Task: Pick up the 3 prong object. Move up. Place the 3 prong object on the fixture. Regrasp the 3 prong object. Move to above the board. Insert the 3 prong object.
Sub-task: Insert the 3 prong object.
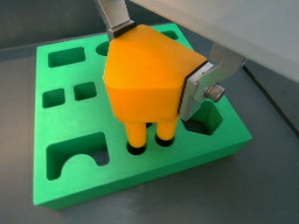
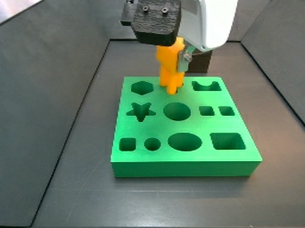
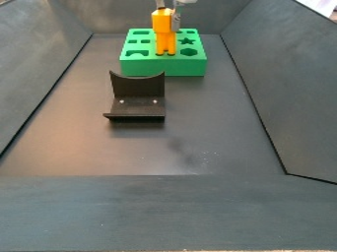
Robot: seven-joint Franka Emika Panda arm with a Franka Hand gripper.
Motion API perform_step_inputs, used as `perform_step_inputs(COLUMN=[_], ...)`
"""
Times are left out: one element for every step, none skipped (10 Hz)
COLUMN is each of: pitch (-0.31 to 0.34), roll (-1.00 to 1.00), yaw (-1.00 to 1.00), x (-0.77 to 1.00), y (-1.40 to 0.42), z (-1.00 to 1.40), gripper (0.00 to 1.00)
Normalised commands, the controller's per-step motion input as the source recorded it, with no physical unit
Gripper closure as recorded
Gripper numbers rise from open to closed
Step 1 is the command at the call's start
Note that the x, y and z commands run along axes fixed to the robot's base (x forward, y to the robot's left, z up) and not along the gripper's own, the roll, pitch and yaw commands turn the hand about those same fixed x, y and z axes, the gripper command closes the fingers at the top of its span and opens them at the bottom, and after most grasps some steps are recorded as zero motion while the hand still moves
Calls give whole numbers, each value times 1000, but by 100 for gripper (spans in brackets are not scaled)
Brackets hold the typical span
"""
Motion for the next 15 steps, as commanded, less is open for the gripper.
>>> perform_step_inputs(pitch=[100, 50, 36, 0, 0, 0, 0, 14, 0, 0, 0, 11, 0, -41, -11], roll=[0, 0, 0, -21, -63, -161, -160, -189, -207, -203, -191, -77, -13, 7, 123], yaw=[-257, -149, -80, 0, 0, 31, 63, 100, 189, 231, 271, 294, 203, 171, 166], x=[183, 0, -11, -220, -177, 0, 0, 0, -103, -91, -63, 0, 0, 0, 0], y=[0, 177, 274, 286, 166, 0, -140, -146, -146, -154, -86, -97, -117, -146, -177], z=[-246, -151, -97, -74, -154, -326, -297, -266, -226, -200, -254, -451, -517, -600, -543], gripper=[100, 100, 100, 100, 100, 100, 100, 100, 100, 100, 100, 100, 100, 100, 100])
